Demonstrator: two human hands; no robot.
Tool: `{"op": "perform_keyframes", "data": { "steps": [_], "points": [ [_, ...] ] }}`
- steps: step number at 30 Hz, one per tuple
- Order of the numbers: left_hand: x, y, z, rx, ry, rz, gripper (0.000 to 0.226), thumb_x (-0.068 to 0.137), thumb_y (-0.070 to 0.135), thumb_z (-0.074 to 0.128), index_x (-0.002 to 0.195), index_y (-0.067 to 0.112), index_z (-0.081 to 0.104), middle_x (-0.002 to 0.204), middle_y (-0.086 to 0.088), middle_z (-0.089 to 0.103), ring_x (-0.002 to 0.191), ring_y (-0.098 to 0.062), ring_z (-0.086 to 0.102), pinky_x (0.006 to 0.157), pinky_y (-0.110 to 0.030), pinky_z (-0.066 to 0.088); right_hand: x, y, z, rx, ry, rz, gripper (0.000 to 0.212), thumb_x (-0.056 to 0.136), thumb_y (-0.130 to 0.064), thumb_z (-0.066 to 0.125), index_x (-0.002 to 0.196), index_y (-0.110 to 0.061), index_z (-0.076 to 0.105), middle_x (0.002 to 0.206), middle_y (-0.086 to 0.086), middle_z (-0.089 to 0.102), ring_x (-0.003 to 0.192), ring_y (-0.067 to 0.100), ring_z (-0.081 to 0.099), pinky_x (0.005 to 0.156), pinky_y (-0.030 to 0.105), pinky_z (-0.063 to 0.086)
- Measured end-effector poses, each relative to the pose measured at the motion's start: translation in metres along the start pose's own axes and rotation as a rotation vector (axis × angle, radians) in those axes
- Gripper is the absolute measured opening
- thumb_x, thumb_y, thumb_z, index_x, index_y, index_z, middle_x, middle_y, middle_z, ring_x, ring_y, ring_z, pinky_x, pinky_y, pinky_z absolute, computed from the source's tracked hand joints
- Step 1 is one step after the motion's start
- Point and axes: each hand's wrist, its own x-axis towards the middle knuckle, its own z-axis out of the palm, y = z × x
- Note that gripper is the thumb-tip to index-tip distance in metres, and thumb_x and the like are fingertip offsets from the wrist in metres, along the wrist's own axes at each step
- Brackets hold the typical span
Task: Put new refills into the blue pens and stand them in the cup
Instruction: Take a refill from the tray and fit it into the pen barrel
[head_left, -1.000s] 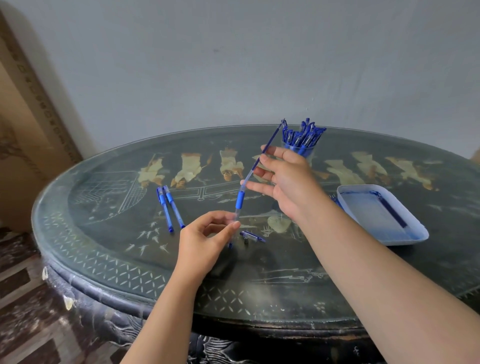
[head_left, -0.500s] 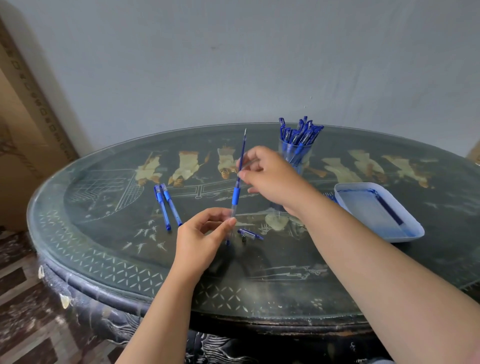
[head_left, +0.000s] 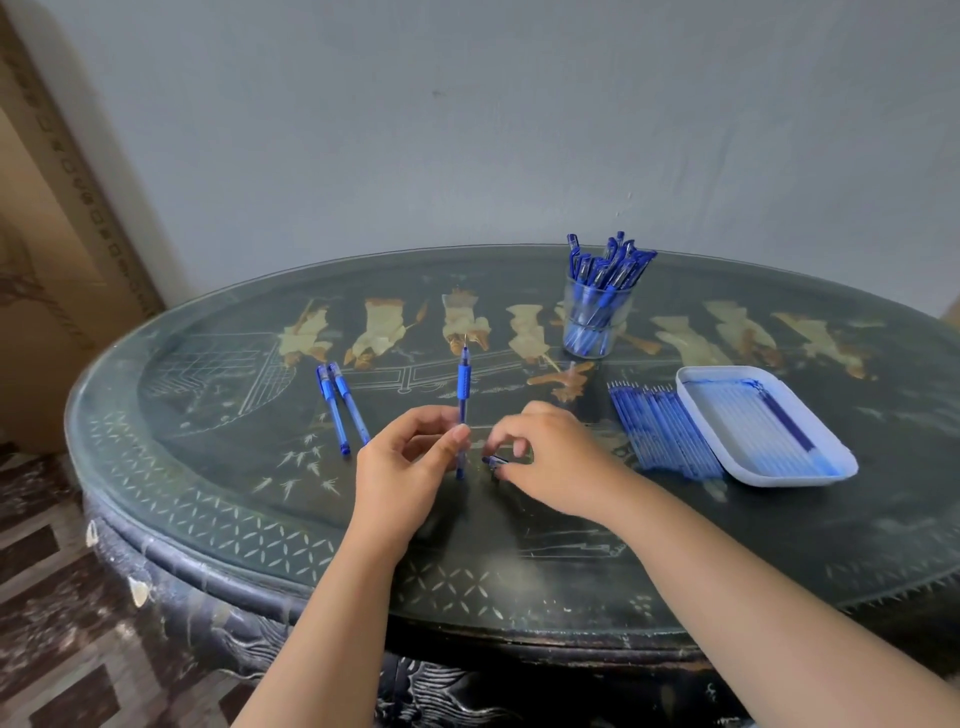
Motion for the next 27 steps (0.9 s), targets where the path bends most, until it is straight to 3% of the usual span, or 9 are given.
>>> {"op": "perform_keyframes", "data": {
  "steps": [3, 8, 11, 15, 21, 24, 27],
  "points": [
    [-0.001, 0.0, 0.0, 0.0, 0.002, -0.009, 0.011, 0.087, 0.011, 0.07, 0.095, 0.018, 0.072, 0.086, -0.004, 0.073, 0.081, -0.024, 0.072, 0.081, -0.045, 0.06, 0.0, 0.003, 0.004, -0.042, -0.003, -0.017, 0.016, 0.091, -0.023, 0.066, 0.106, -0.025, 0.069, 0.099, -0.001, 0.049, 0.094, 0.016, 0.047, 0.08, 0.03, 0.043],
    [-0.001, 0.001, 0.001, 0.0, 0.001, -0.016, 0.011, 0.087, 0.01, 0.07, 0.095, 0.018, 0.072, 0.085, -0.005, 0.073, 0.08, -0.024, 0.071, 0.08, -0.044, 0.06, 0.003, 0.0, 0.006, -0.002, 0.018, -0.01, 0.006, 0.09, -0.024, 0.067, 0.095, -0.023, 0.07, 0.094, -0.004, 0.051, 0.085, 0.012, 0.051, 0.077, 0.026, 0.044],
    [0.0, 0.0, 0.001, -0.006, -0.003, -0.023, 0.013, 0.087, 0.01, 0.07, 0.093, 0.021, 0.072, 0.085, -0.005, 0.073, 0.082, -0.026, 0.071, 0.082, -0.046, 0.059, 0.007, -0.004, -0.013, 0.298, 0.158, 0.056, 0.001, 0.087, -0.022, 0.07, 0.086, -0.022, 0.07, 0.086, -0.009, 0.063, 0.078, 0.004, 0.059, 0.072, 0.02, 0.047],
    [0.0, -0.002, 0.001, 0.021, -0.011, -0.037, 0.014, 0.086, 0.013, 0.071, 0.092, 0.026, 0.073, 0.087, -0.001, 0.073, 0.084, -0.02, 0.072, 0.085, -0.046, 0.058, 0.018, -0.018, -0.052, 0.674, 0.269, 0.055, 0.007, 0.089, -0.01, 0.067, 0.09, -0.018, 0.068, 0.09, 0.004, 0.073, 0.087, 0.02, 0.07, 0.082, 0.032, 0.059],
    [0.0, -0.002, 0.001, 0.055, -0.025, -0.023, 0.014, 0.086, 0.016, 0.073, 0.091, 0.029, 0.073, 0.088, 0.003, 0.074, 0.087, -0.018, 0.072, 0.087, -0.047, 0.057, 0.03, -0.036, -0.074, 0.442, 0.229, -0.054, 0.011, 0.088, -0.012, 0.068, 0.087, -0.023, 0.07, 0.083, -0.005, 0.071, 0.078, 0.007, 0.066, 0.081, 0.03, 0.056],
    [0.0, -0.001, 0.001, 0.06, -0.025, -0.026, 0.015, 0.086, 0.016, 0.072, 0.09, 0.03, 0.073, 0.088, 0.004, 0.074, 0.087, -0.017, 0.072, 0.087, -0.047, 0.057, 0.031, -0.038, -0.076, 0.341, 0.172, -0.056, 0.009, 0.089, -0.013, 0.068, 0.088, -0.022, 0.071, 0.087, -0.001, 0.071, 0.074, 0.004, 0.059, 0.071, 0.019, 0.051],
    [0.0, -0.001, 0.001, 0.067, -0.024, -0.021, 0.016, 0.086, 0.015, 0.072, 0.089, 0.03, 0.073, 0.087, 0.005, 0.074, 0.086, -0.017, 0.072, 0.086, -0.046, 0.057, 0.031, -0.038, -0.075, 0.262, 0.11, -0.054, 0.007, 0.089, -0.016, 0.068, 0.092, -0.02, 0.073, 0.087, -0.01, 0.069, 0.075, -0.002, 0.057, 0.061, 0.007, 0.044]
  ]
}}
